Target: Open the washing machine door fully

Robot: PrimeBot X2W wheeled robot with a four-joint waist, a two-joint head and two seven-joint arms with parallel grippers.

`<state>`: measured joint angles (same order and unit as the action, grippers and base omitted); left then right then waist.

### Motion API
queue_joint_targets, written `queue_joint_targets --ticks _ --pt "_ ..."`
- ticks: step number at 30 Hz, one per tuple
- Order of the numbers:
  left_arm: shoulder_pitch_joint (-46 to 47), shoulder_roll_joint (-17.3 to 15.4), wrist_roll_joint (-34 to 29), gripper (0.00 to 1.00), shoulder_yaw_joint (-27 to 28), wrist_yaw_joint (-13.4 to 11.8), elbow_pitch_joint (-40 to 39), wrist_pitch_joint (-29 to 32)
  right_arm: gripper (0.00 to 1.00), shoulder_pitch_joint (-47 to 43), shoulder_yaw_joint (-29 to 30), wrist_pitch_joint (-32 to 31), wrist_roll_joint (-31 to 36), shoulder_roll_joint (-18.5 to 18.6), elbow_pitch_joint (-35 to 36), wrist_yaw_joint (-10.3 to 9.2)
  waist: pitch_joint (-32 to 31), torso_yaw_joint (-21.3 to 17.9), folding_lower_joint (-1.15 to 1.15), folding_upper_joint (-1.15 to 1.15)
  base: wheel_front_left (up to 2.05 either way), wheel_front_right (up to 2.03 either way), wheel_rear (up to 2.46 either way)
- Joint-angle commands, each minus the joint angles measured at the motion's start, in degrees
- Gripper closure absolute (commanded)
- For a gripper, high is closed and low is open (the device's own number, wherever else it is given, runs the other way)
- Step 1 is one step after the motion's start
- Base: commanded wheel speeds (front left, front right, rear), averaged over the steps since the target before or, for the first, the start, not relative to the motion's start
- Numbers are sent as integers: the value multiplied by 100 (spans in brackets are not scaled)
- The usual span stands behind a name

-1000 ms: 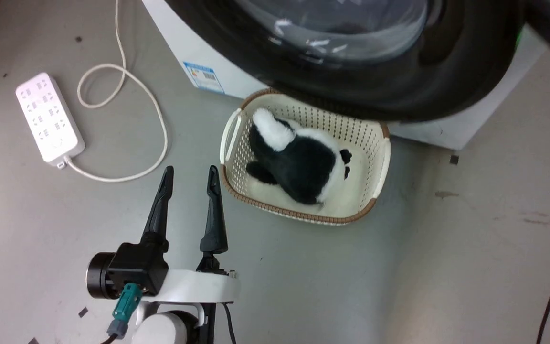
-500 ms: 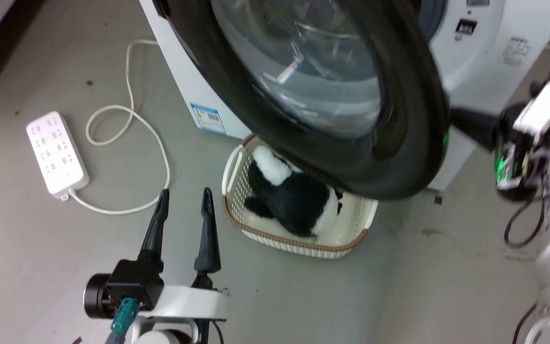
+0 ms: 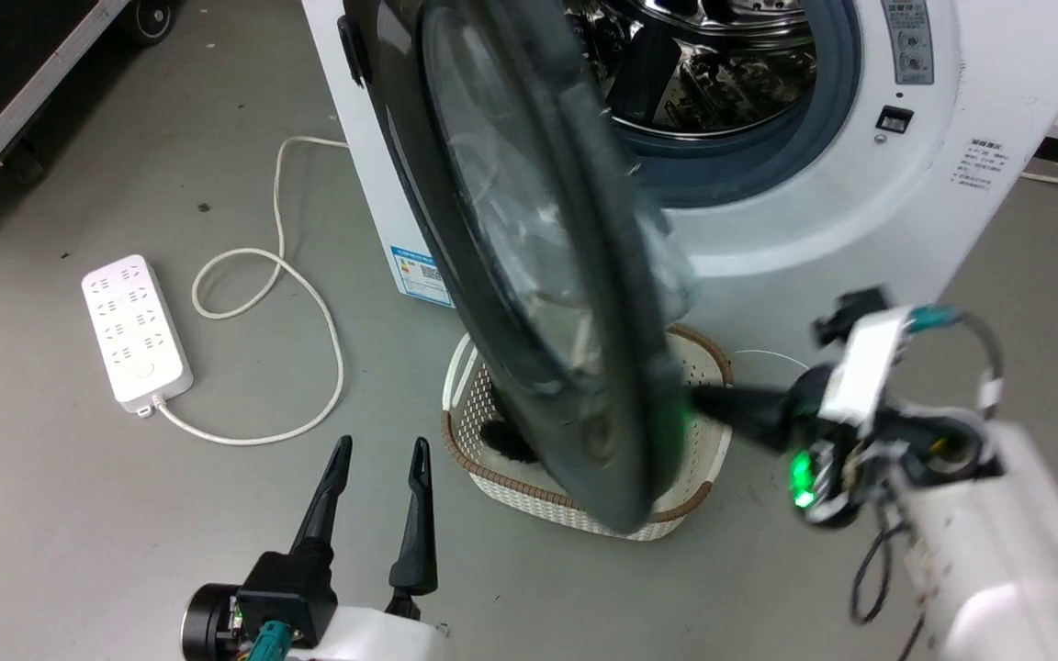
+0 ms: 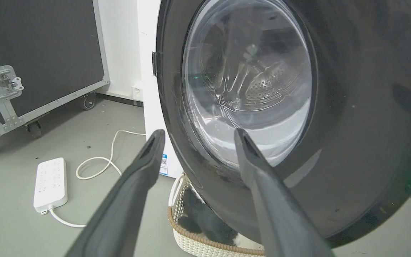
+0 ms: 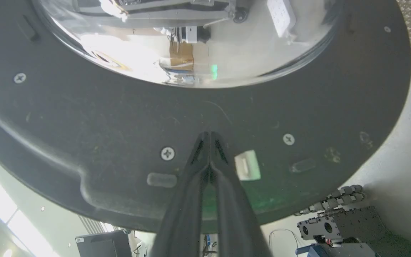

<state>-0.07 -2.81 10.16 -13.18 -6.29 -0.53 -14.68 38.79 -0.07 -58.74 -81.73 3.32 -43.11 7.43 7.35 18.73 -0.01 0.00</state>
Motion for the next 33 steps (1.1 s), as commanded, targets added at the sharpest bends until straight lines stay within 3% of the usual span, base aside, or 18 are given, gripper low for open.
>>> queue_joint_targets --ticks 1,6,11,12,13,17,19,23,28,30,33 --pt "-72 -7 -40 0 -5 25 9 -32 100 -152 -114 32 -88 -44 49 6 -5 1 1 0 0 0 0" --pt "-88 -7 -59 0 12 46 32 -32 100 -516 -1127 436 -714 -44 524 6 -28 -7 1 0 0 0 0" --pt "-124 -7 -98 0 13 64 33 -32 100 -641 -1522 952 -817 -44 701 6 -25 -61 1 0 0 0 0" --pt "-138 -7 -108 0 17 58 30 -32 55 -642 -1510 1085 -774 -44 707 6 -36 -84 1 0 0 0 0" --pt "-158 -7 -114 0 27 50 26 -32 0 -645 -1496 1181 -737 -41 713 6 -55 -111 1 0 0 0 0" --pt "-221 -7 -103 0 120 39 15 -32 0 -752 -1368 1733 -404 164 1049 6 -226 -250 1 0 0 0 0" --pt "-264 -7 -112 0 205 78 8 -32 0 -886 -1366 2281 80 419 1504 6 -341 -350 1 0 0 0 0" --pt "-312 -7 -152 0 352 219 51 -32 0 -1242 -1865 3924 2085 1391 2801 6 -498 -579 1 0 0 0 0" --pt "-408 -7 -118 0 582 254 10 -32 0 -1828 -2072 5756 3948 2174 3626 6 -681 -900 1 0 0 0 0" --pt "-459 -7 -106 0 674 274 -11 -32 0 -2094 -1873 6308 4645 2293 3728 6 -725 -1026 1 0 0 0 0" --pt "-522 -7 -86 0 792 304 -35 -32 0 -2564 -1344 6879 5559 2138 3835 6 -744 -1199 1 0 0 0 0"
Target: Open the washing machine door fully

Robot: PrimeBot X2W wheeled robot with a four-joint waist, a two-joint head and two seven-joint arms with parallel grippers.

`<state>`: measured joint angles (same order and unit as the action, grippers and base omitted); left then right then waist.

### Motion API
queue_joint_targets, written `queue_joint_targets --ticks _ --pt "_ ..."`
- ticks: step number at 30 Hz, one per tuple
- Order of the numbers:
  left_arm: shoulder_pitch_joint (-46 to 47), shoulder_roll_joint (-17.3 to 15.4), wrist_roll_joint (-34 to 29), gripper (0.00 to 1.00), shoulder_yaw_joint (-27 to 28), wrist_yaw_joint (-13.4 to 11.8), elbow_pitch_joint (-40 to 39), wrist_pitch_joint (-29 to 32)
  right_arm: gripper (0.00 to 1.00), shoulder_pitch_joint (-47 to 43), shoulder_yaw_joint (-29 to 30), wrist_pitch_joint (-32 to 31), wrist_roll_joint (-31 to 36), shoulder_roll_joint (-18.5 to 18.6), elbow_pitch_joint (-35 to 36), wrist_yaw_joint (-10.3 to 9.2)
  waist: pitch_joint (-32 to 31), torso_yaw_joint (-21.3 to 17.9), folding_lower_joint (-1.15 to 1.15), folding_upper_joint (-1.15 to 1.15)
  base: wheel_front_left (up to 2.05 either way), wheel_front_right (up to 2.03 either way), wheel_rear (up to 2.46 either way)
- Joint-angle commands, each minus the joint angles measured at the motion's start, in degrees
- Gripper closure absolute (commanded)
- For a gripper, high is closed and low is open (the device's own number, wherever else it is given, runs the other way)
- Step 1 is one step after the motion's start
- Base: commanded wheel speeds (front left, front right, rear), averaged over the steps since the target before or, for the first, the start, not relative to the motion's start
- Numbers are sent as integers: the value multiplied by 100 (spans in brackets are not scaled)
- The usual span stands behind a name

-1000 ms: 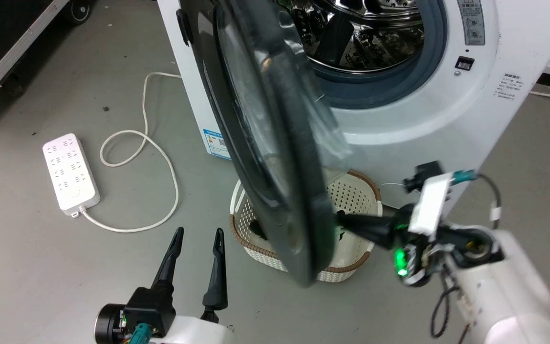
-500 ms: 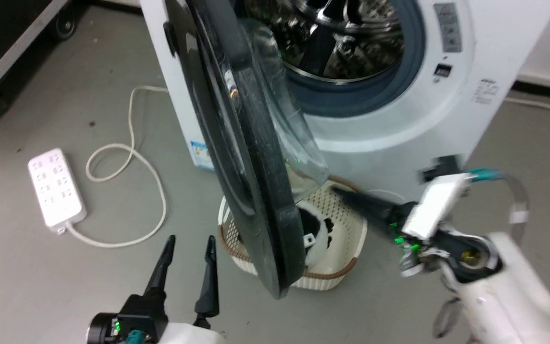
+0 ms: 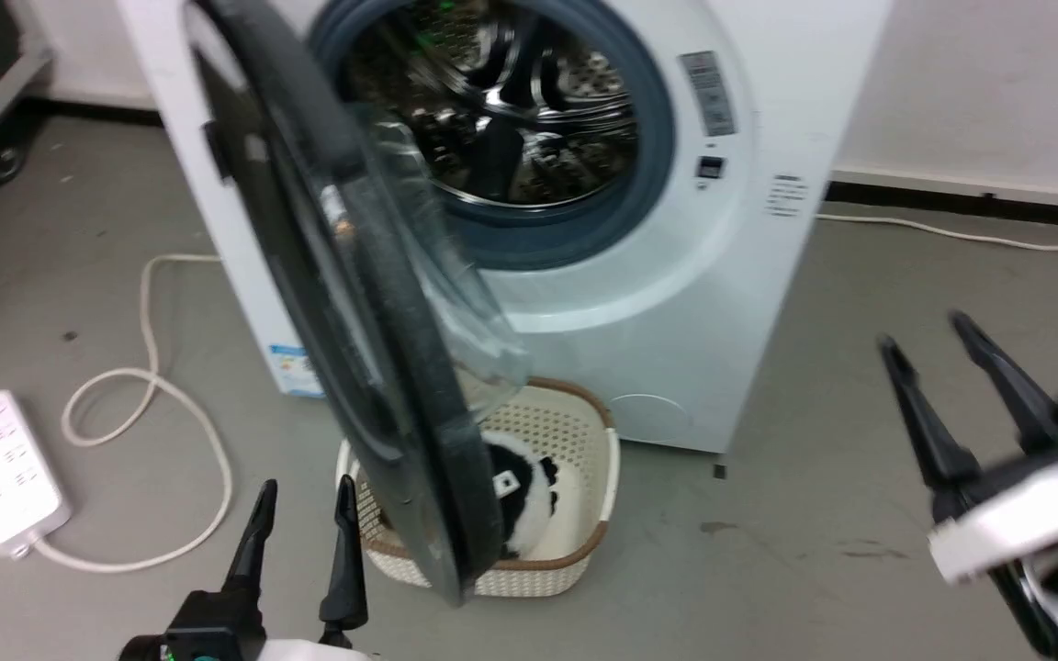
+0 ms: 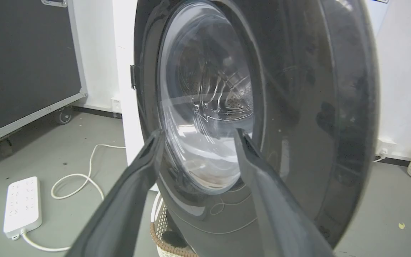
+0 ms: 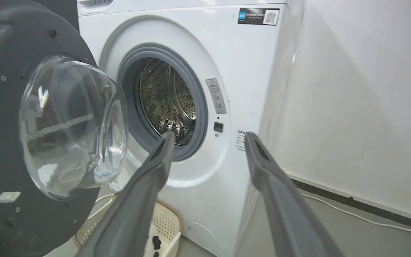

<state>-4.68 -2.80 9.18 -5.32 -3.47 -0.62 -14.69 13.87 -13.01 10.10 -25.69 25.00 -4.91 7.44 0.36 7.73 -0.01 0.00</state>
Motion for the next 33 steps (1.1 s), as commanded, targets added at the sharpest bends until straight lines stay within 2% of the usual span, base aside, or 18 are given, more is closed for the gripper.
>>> queue_joint_targets --ticks 1,6,9,12,17,26,28,29,33 --pt "-76 -8 7 0 33 33 -34 -30 0 -255 164 109 250 -140 62 5 -54 -139 1 0 0 0 0" --pt "-140 -8 -3 0 179 75 -82 -30 0 -1260 1164 371 1419 -1107 565 5 -31 -324 1 0 0 0 0" --pt "-156 -8 -27 0 247 128 -77 -30 0 -1761 1417 432 1894 -1639 816 5 -5 -391 1 0 0 0 0" --pt "-173 -8 -27 0 269 167 -32 -30 0 -2160 1506 466 2196 -1958 908 5 -3 -414 1 0 0 0 0" --pt "-190 -8 -8 0 329 223 121 -30 0 -2516 1526 486 2354 -2174 874 5 -9 -448 1 0 0 0 0" --pt "-208 -8 -74 0 387 274 246 -30 0 -2521 1382 488 2174 -2210 958 5 20 -529 1 0 0 0 0" --pt "-205 -8 -79 71 380 285 266 -30 0 -2497 1386 489 2141 -2211 971 5 15 -537 1 0 0 0 0" --pt "-204 -8 -81 100 376 287 270 -30 0 -2486 1386 489 2133 -2211 977 5 10 -540 1 0 0 0 0" --pt "-182 -8 -60 100 388 301 265 -30 0 -2463 1389 489 2119 -2211 1001 5 6 -537 1 0 0 0 0"
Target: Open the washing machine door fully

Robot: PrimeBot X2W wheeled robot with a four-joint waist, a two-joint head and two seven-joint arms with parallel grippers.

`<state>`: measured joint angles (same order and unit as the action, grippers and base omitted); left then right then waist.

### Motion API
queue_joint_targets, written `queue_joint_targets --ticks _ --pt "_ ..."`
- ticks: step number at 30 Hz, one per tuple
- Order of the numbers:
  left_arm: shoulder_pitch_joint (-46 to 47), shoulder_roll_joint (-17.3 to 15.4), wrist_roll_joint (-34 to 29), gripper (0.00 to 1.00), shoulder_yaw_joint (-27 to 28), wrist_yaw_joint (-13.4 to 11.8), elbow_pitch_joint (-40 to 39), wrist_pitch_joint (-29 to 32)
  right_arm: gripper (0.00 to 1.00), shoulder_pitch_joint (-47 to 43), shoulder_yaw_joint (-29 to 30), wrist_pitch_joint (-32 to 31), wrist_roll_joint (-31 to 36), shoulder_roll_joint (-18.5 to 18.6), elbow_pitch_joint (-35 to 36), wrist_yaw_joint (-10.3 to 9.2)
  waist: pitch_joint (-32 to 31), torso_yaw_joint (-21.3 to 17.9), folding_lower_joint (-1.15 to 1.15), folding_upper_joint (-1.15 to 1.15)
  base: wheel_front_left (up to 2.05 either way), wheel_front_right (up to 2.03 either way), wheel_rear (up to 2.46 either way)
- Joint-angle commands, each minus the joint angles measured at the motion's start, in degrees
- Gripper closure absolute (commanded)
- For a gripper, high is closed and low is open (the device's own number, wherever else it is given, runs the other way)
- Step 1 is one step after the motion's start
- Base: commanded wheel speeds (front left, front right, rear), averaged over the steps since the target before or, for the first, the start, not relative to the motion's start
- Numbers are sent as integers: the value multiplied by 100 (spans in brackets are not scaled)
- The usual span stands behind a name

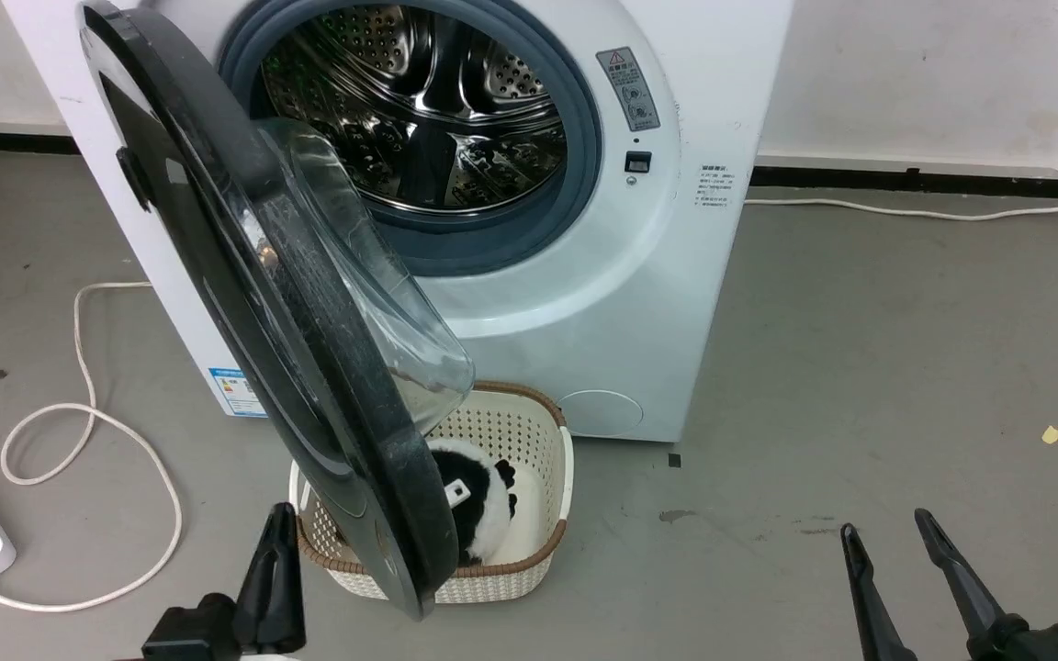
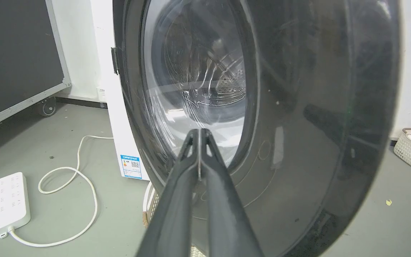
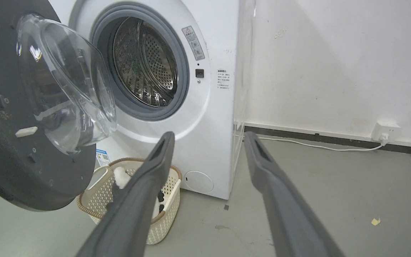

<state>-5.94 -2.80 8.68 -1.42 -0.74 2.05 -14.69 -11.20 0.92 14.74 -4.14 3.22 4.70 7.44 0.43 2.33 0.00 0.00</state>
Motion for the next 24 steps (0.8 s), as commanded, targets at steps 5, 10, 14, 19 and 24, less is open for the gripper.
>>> queue_joint_targets --ticks 5,10,14,19,24 --pt "-8 -8 134 100 83 -24 -207 -30 0 66 -18 25 -8 -34 91 5 3 8 0 0 0 0 0" --pt "134 -8 466 100 347 -23 -656 -30 0 82 -39 26 -12 -34 123 5 12 9 0 0 0 0 0" --pt "377 -8 584 100 656 -116 -1179 -30 0 88 -62 26 -24 -34 128 5 23 17 0 0 0 0 0" --pt "853 -8 608 100 882 -142 -1866 -30 0 106 -114 26 31 -34 131 5 45 24 0 0 0 0 0" --pt "1169 -62 266 100 660 -130 -2249 39 0 123 -139 26 53 -34 109 5 42 7 0 0 0 0 0"
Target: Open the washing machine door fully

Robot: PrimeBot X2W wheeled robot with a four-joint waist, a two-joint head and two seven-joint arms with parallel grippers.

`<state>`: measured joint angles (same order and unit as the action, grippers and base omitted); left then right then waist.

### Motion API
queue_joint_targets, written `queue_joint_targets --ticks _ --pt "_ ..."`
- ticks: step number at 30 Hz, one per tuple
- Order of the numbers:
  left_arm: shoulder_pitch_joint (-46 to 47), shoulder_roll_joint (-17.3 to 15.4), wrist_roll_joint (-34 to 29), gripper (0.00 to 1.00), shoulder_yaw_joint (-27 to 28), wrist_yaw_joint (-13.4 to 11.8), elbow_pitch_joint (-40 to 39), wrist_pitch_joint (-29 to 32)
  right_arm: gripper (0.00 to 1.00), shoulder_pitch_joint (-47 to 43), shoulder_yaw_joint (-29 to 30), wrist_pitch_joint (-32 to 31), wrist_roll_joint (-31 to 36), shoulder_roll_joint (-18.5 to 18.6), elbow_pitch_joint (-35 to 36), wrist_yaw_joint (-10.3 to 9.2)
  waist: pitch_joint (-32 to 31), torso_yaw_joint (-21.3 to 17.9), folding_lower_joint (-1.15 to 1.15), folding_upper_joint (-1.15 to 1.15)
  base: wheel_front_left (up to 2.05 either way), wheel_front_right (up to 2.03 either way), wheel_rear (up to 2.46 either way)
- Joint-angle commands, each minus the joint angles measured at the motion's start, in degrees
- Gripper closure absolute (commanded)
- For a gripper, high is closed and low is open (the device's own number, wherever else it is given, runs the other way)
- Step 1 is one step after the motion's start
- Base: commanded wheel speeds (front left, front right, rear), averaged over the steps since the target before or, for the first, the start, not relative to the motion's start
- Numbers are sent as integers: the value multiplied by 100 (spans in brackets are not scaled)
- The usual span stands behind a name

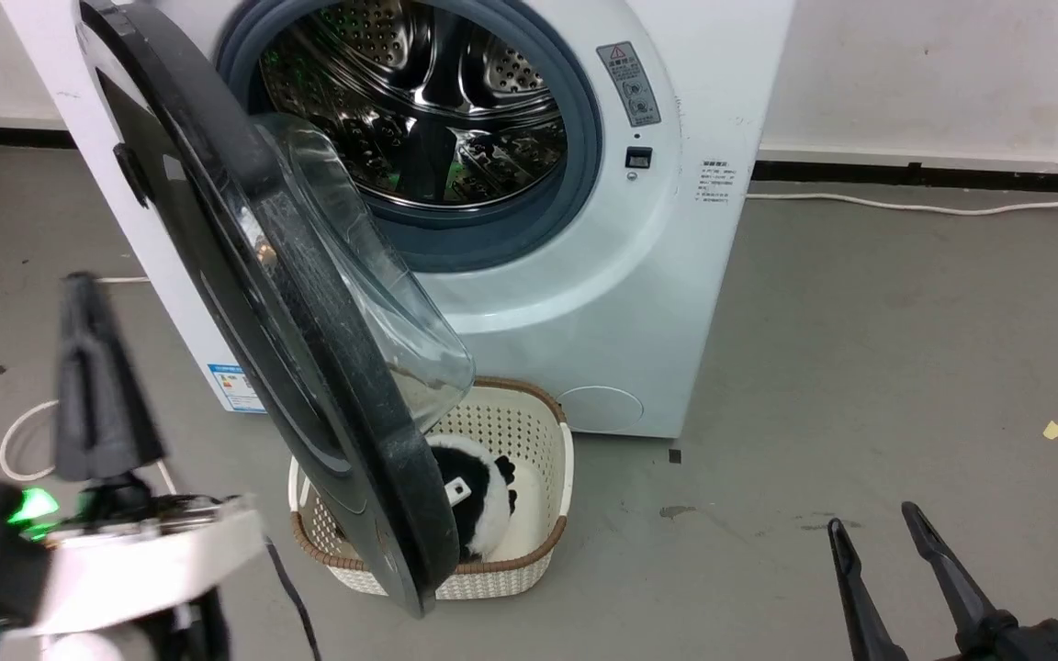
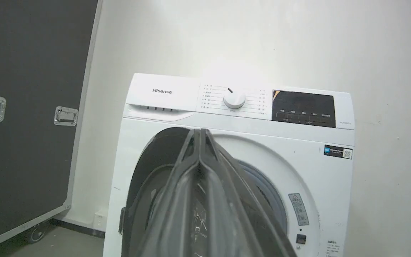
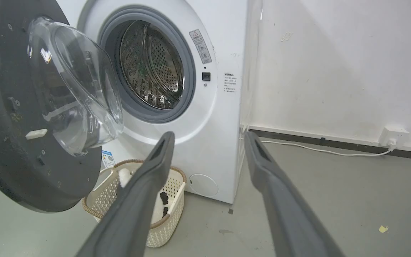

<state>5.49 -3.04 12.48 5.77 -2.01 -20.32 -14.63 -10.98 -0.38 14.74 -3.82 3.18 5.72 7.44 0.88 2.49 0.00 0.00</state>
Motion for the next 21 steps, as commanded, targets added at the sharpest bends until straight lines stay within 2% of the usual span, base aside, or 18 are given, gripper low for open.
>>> queue_joint_targets --ticks 1,5,10,11,12,13,15,19,21 --pt "67 -50 -223 100 -164 -13 -87 105 0 105 -17 26 15 -30 2 5 -4 -20 0 0 0 0 0" --pt "144 -40 -484 100 -673 -2 -432 453 0 115 19 26 -27 -30 -18 5 9 -56 0 0 0 0 0" --pt "47 -13 -628 100 -1615 86 -596 876 0 115 25 26 -49 -30 -45 5 37 -60 0 0 0 0 0" --pt "47 -13 -628 100 -1615 86 -596 876 0 115 25 26 -49 -30 -45 5 37 -60 0 0 0 0 0" --pt "-50 -4 -611 100 -2020 115 -507 1048 0 124 32 26 -56 -30 -54 5 47 -56 0 0 0 0 0" --pt "-50 -4 -611 100 -2020 115 -507 1048 0 124 32 26 -56 -30 -54 5 47 -56 0 0 0 0 0" --pt "-215 4 -534 100 -2527 143 -188 1256 0 143 45 26 -68 -30 -55 5 62 -47 0 0 0 0 0" --pt "-374 9 -422 100 -2855 88 245 1457 0 153 48 26 -80 -30 -60 5 76 -31 0 0 0 0 0" --pt "-425 11 -379 100 -2912 -50 513 1457 0 157 37 26 -88 -30 -66 5 90 -24 0 0 0 0 0"
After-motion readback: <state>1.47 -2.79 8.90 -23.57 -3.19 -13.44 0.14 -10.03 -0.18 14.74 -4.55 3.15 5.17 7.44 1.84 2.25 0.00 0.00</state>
